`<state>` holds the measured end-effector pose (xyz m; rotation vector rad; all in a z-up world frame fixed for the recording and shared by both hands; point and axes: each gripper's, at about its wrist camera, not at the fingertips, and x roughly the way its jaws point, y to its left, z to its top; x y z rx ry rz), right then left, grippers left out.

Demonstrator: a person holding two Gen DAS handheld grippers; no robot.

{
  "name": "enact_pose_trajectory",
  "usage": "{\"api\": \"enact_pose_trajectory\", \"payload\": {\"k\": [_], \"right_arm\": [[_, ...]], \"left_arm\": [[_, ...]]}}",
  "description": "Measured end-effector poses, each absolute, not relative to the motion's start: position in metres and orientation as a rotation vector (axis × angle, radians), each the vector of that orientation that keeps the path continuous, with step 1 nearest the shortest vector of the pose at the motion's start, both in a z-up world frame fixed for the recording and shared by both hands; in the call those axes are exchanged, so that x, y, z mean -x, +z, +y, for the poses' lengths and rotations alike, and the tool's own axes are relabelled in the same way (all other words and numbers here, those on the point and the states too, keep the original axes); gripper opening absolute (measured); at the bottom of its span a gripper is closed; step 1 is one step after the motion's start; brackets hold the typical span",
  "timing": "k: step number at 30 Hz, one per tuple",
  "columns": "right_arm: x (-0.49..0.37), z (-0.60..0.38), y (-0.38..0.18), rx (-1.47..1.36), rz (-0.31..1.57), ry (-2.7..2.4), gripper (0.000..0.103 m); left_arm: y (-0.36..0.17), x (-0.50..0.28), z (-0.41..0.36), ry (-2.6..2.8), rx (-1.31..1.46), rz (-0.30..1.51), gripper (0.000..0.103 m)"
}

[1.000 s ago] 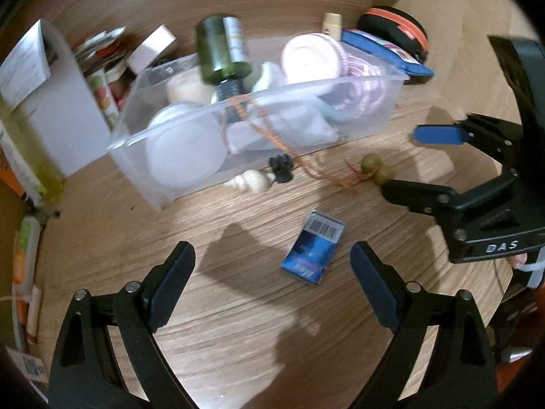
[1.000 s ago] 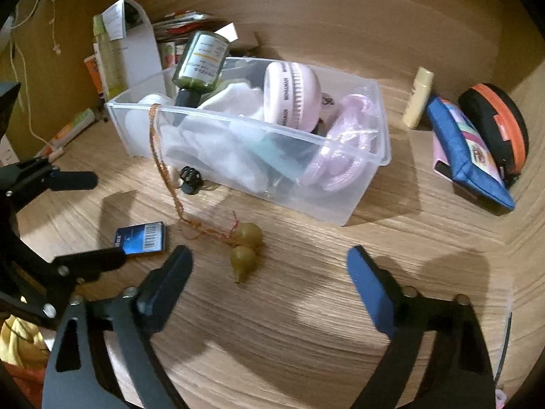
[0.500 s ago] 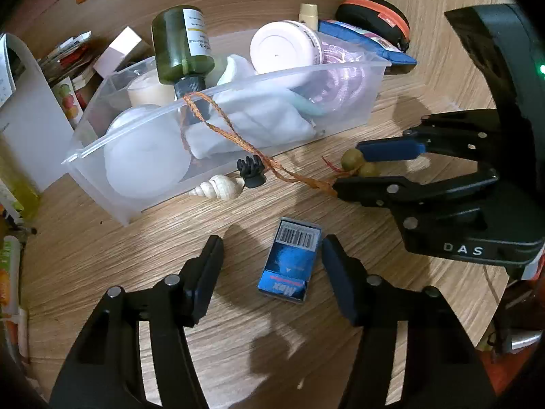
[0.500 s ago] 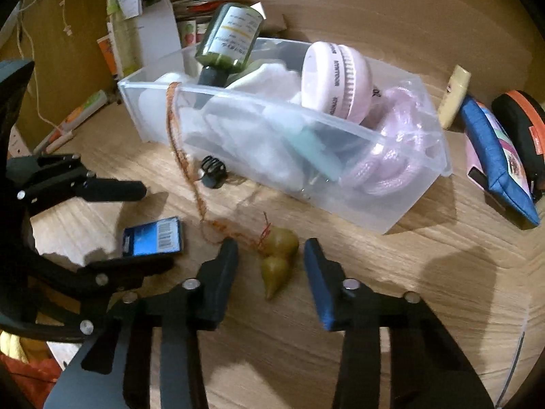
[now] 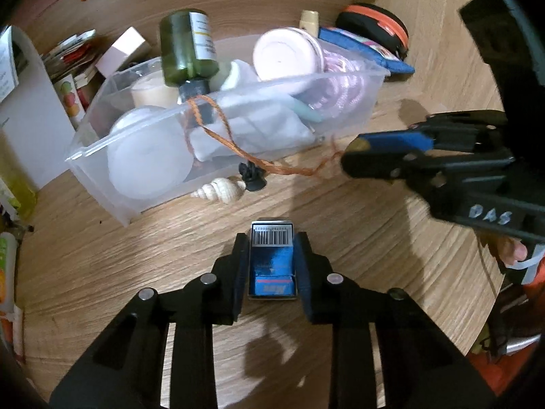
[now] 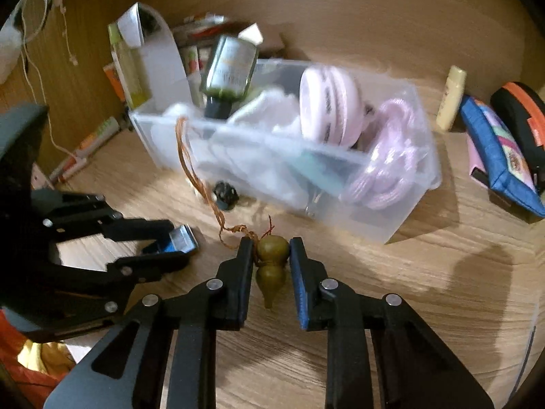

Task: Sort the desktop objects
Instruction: 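Carry the gourd beads and blue box into the clear box and release both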

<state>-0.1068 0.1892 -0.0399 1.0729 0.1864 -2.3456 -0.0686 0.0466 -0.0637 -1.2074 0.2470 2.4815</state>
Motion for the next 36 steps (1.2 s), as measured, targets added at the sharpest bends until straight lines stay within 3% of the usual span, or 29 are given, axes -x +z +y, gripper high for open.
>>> {"api": "enact_pose_trajectory", "payload": {"k": [16,36], "right_arm": [[0.104,0.226,0.061,-0.732,0.104,-2.563,0.019],[0.143,0.219,0.042,-0.814,0.065,-2.54,0.019]], "left_arm": [[-0.005,0.052,0.015,2.683,1.013,0.078,0.027],[0.026,0.094,-0.013,2.786,0.902,-0.042,0.027]]}}
